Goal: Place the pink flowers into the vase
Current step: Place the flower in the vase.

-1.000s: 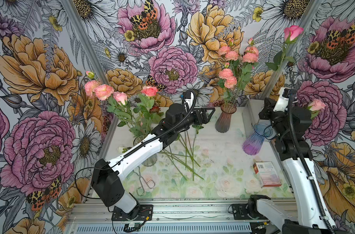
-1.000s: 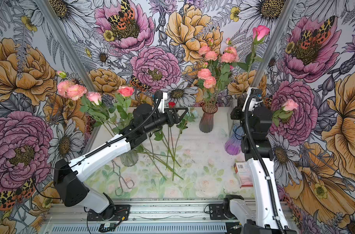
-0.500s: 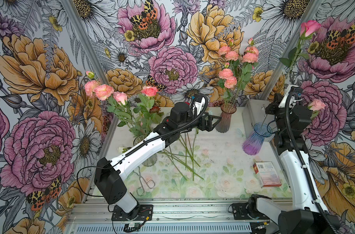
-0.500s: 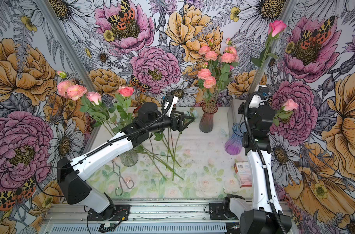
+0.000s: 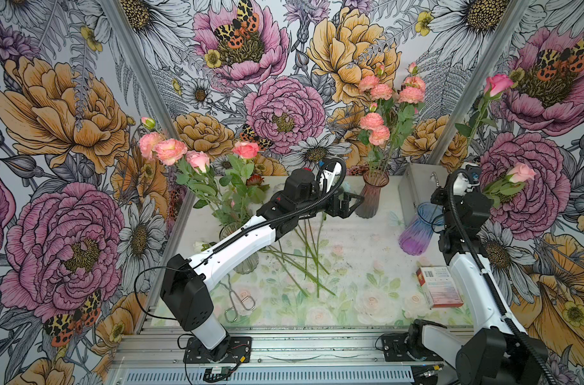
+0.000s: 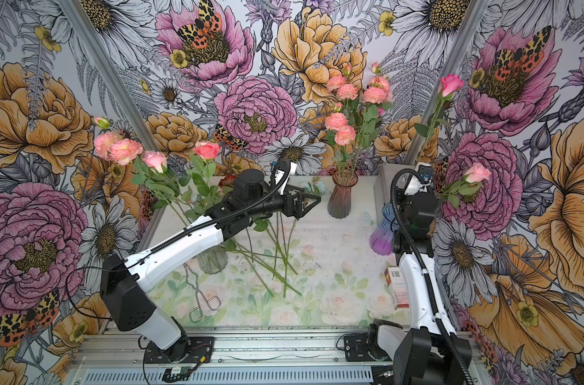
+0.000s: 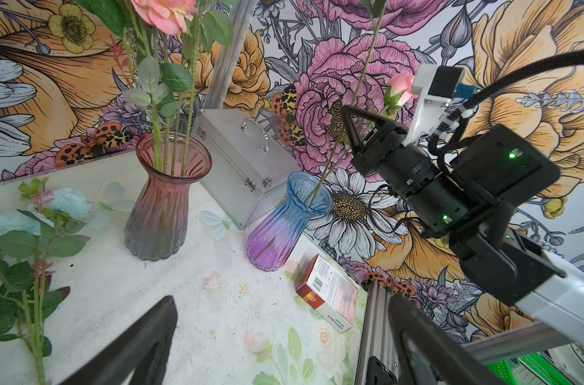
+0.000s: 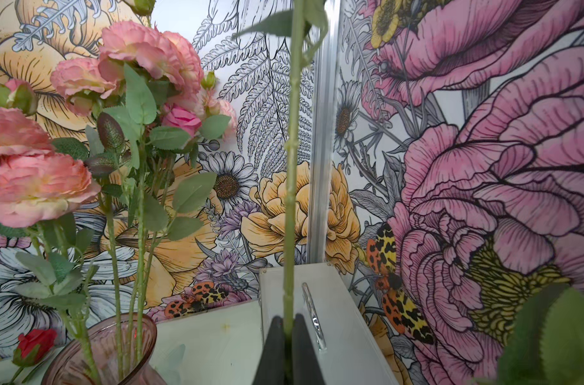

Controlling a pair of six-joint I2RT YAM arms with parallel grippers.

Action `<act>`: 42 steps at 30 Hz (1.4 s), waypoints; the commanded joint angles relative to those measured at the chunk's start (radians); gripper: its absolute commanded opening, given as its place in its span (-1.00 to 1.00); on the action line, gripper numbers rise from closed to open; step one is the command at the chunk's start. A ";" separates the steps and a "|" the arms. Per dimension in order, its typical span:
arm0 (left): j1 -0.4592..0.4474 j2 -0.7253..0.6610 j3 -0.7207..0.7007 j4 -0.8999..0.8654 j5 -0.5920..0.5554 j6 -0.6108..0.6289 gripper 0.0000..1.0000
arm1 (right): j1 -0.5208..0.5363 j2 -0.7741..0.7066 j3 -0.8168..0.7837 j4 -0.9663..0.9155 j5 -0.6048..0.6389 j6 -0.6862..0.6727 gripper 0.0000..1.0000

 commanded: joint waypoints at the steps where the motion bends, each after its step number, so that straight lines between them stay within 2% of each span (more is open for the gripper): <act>1: 0.009 -0.019 -0.007 0.013 0.024 0.009 0.97 | -0.007 -0.030 -0.041 0.068 0.068 0.031 -1.00; 13: 0.008 -0.043 -0.009 -0.006 0.020 -0.006 0.97 | -0.006 -0.128 -0.160 -0.040 0.110 0.166 -1.00; 28: 0.004 -0.050 -0.004 -0.012 0.014 -0.036 0.97 | 0.004 -0.123 -0.222 -0.110 0.121 0.263 -1.00; 35: 0.004 -0.046 0.001 -0.012 0.017 -0.040 0.97 | 0.019 -0.110 -0.224 -0.139 0.119 0.268 -0.89; 39: 0.004 -0.047 0.001 -0.015 0.017 -0.039 0.97 | 0.019 -0.114 -0.225 -0.137 0.126 0.267 -0.71; 42: 0.002 -0.046 0.001 -0.015 0.017 -0.039 0.97 | 0.024 -0.114 -0.229 -0.143 0.129 0.269 -0.68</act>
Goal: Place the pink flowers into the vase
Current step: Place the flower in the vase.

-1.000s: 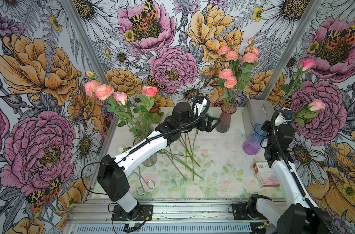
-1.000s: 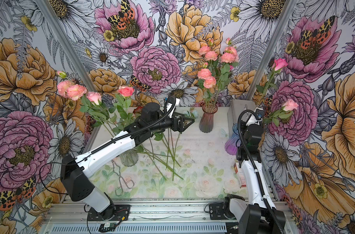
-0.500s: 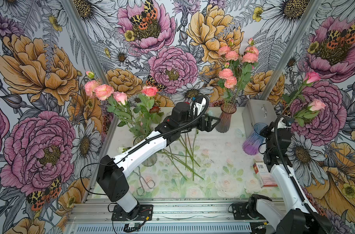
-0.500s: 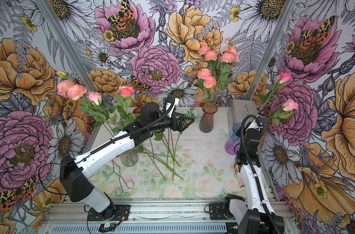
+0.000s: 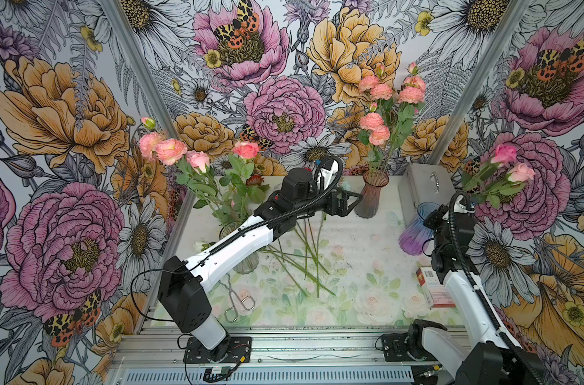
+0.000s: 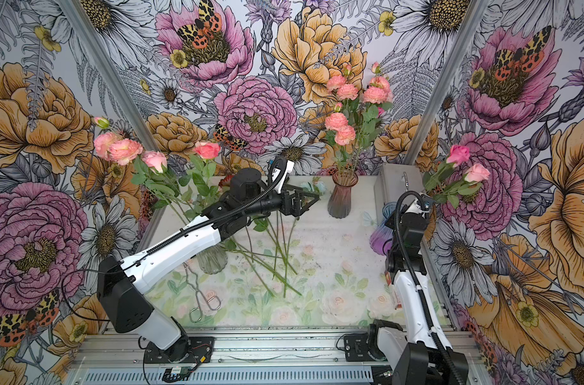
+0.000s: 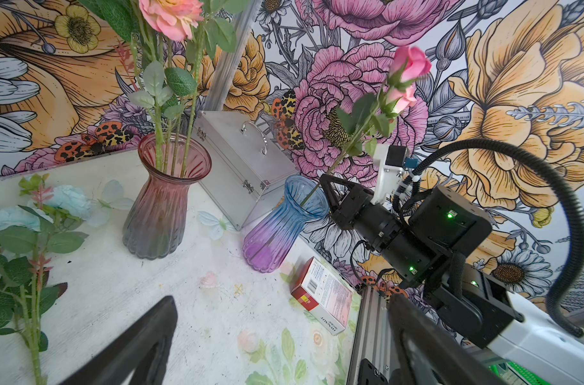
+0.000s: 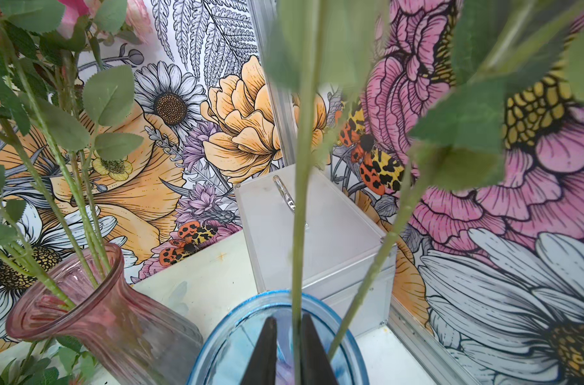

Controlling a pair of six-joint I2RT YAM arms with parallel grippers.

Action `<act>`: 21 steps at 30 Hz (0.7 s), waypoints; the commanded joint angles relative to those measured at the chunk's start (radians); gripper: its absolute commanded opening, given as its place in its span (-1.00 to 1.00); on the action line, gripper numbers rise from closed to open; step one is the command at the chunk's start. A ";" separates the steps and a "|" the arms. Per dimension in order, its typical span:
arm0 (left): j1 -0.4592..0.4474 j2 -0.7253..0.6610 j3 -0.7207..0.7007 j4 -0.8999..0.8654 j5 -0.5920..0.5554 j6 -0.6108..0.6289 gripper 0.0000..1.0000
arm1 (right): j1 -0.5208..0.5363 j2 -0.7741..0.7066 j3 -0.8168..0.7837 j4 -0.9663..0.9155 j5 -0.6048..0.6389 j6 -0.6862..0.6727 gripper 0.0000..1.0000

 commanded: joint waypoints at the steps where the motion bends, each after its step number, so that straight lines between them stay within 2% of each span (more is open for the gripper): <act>1: 0.002 -0.027 0.002 -0.007 0.013 -0.008 0.97 | 0.007 -0.007 -0.015 -0.008 0.015 0.014 -0.68; 19: 0.008 -0.034 -0.006 0.002 0.017 -0.023 0.97 | 0.014 -0.076 -0.006 -0.059 0.027 0.019 0.07; 21: 0.013 -0.033 -0.006 0.007 0.020 -0.031 0.97 | 0.018 -0.085 0.003 -0.079 0.030 0.025 0.21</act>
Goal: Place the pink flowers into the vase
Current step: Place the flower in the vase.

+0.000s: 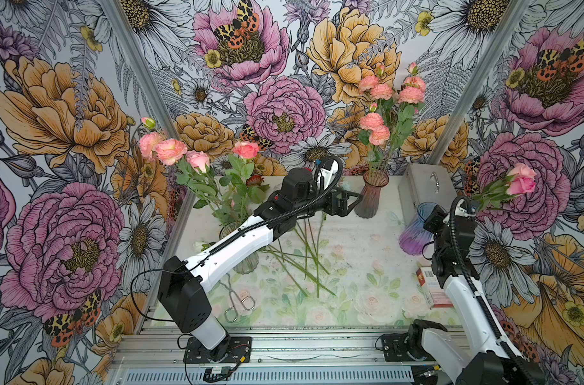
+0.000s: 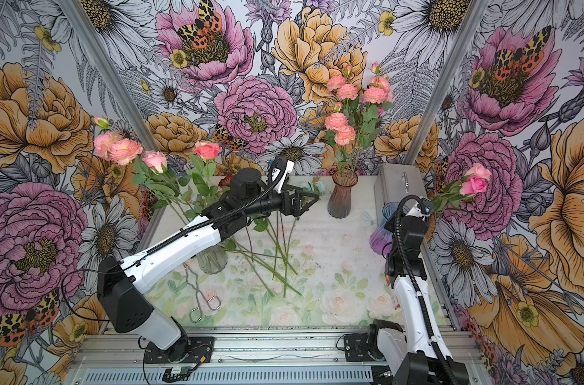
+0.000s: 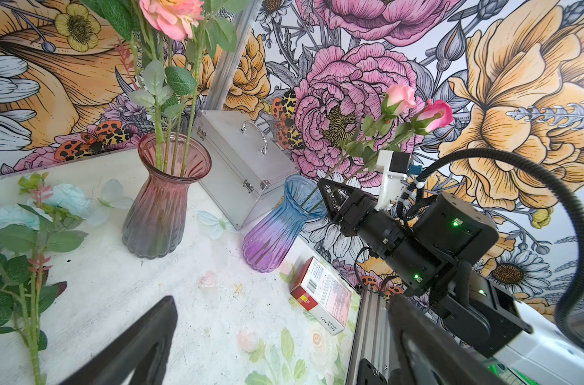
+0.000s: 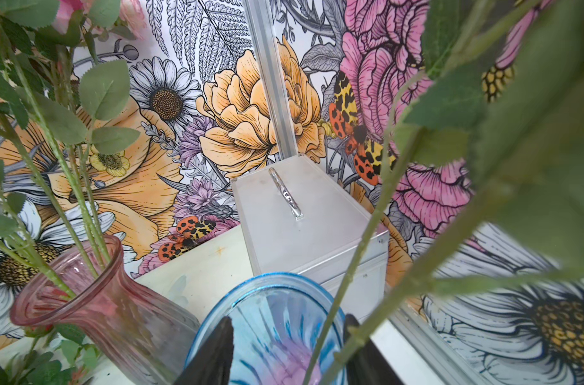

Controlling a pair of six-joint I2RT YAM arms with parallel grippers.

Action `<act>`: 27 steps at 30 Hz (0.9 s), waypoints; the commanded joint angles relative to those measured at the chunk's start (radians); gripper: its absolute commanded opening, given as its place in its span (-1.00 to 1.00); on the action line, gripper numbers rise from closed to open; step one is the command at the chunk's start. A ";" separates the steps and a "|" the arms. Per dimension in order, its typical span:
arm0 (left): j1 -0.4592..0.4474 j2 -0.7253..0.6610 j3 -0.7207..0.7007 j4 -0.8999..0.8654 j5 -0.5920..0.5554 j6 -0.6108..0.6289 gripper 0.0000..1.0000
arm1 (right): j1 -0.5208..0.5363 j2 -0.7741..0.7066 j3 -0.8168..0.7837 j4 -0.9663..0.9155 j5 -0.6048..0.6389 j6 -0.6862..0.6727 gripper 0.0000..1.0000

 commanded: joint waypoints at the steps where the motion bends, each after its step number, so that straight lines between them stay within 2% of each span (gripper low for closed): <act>1: 0.015 -0.031 -0.006 0.010 0.022 -0.025 0.97 | 0.011 -0.030 0.029 -0.045 0.017 0.013 0.28; 6: 0.021 -0.029 -0.008 0.022 0.027 -0.041 0.97 | 0.030 -0.049 0.038 -0.112 0.030 0.041 0.60; 11: 0.024 -0.027 -0.007 0.027 0.030 -0.048 0.97 | 0.079 -0.099 0.015 -0.125 0.067 0.036 0.75; 16: 0.034 -0.032 -0.004 0.016 0.023 -0.055 0.97 | 0.125 -0.125 0.047 -0.159 0.086 0.011 0.99; 21: 0.100 -0.047 0.016 -0.058 -0.080 -0.103 0.97 | 0.189 -0.165 0.085 -0.192 0.083 -0.032 0.99; 27: 0.180 -0.057 0.029 -0.077 -0.034 -0.143 0.97 | 0.348 -0.216 0.101 -0.192 -0.073 -0.160 0.99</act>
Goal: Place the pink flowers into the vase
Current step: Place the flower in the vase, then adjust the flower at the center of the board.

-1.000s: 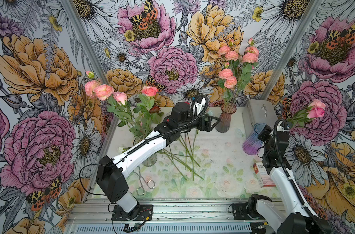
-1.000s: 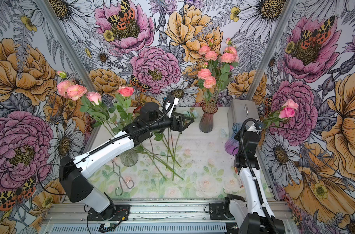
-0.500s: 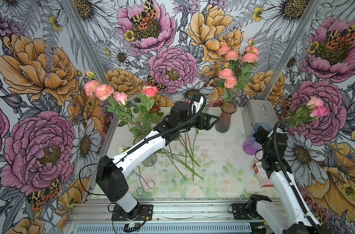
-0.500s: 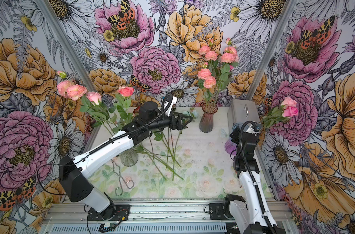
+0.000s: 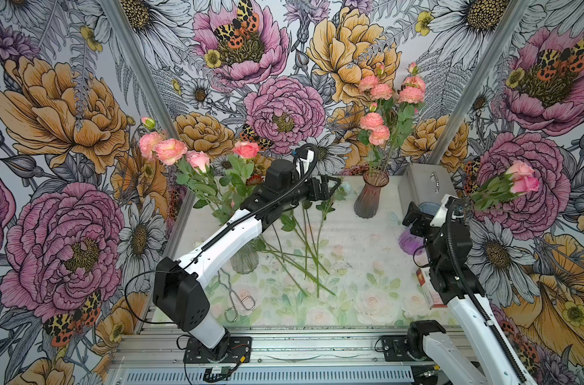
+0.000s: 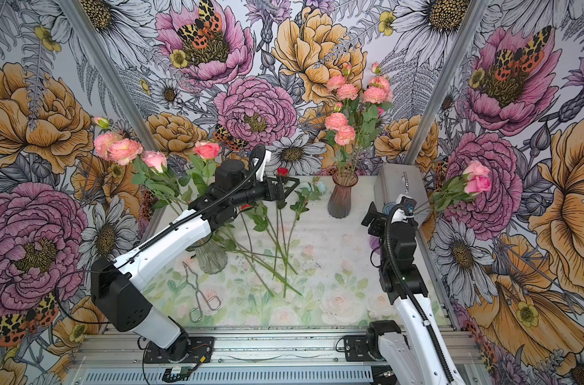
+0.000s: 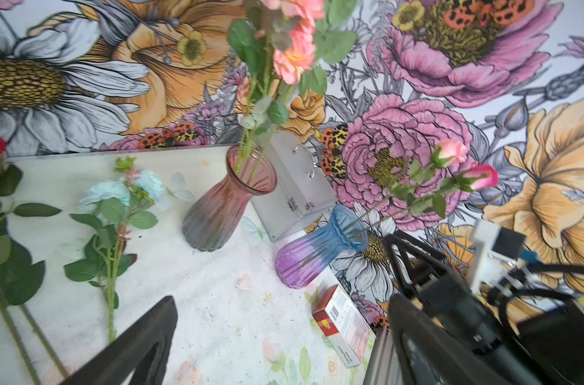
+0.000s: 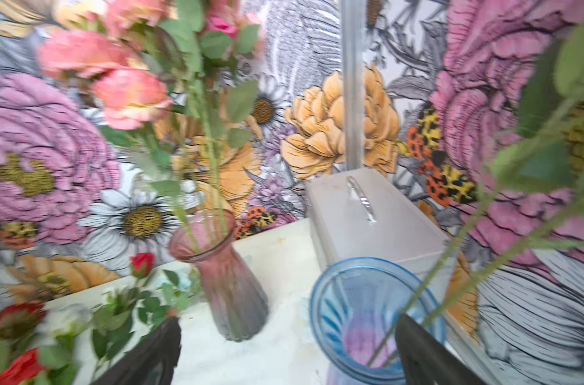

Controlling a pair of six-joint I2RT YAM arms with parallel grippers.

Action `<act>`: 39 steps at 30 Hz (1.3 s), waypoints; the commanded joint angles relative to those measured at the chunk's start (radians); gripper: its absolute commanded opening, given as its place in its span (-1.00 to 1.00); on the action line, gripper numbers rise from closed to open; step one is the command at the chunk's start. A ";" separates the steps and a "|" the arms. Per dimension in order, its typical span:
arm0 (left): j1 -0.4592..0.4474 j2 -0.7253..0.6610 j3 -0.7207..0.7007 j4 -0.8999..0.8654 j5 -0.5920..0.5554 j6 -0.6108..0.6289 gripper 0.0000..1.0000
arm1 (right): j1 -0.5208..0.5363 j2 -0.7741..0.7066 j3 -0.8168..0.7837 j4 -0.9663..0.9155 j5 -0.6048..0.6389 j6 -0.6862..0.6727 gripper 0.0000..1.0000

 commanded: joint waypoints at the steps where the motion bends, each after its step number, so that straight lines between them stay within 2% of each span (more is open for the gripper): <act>1: 0.012 -0.047 0.030 -0.023 0.001 -0.023 0.97 | 0.061 0.002 0.054 -0.028 -0.118 -0.092 0.99; 6: 0.009 -0.058 0.047 -0.025 0.011 -0.024 0.97 | 0.149 0.114 0.120 -0.080 -0.284 -0.113 0.99; 13: 0.012 -0.079 0.074 -0.035 -0.022 -0.035 0.97 | 0.350 0.418 0.182 -0.094 -0.459 -0.084 0.99; 16: 0.020 -0.091 0.074 -0.048 -0.047 -0.040 0.97 | 0.453 0.514 0.170 -0.044 -0.455 -0.088 0.99; 20: 0.041 -0.108 0.067 -0.049 -0.070 -0.068 0.97 | 0.531 0.605 0.108 0.129 -0.502 -0.002 0.99; 24: 0.061 -0.111 0.080 -0.049 -0.078 -0.093 0.97 | 0.619 0.751 0.164 0.118 -0.491 -0.005 0.99; 33: 0.071 -0.127 0.098 -0.046 -0.080 -0.110 0.97 | 0.751 0.992 0.253 0.175 -0.419 -0.015 0.99; 39: 0.071 -0.120 0.107 -0.048 -0.068 -0.113 0.97 | 0.781 1.112 0.350 0.166 -0.380 -0.034 0.99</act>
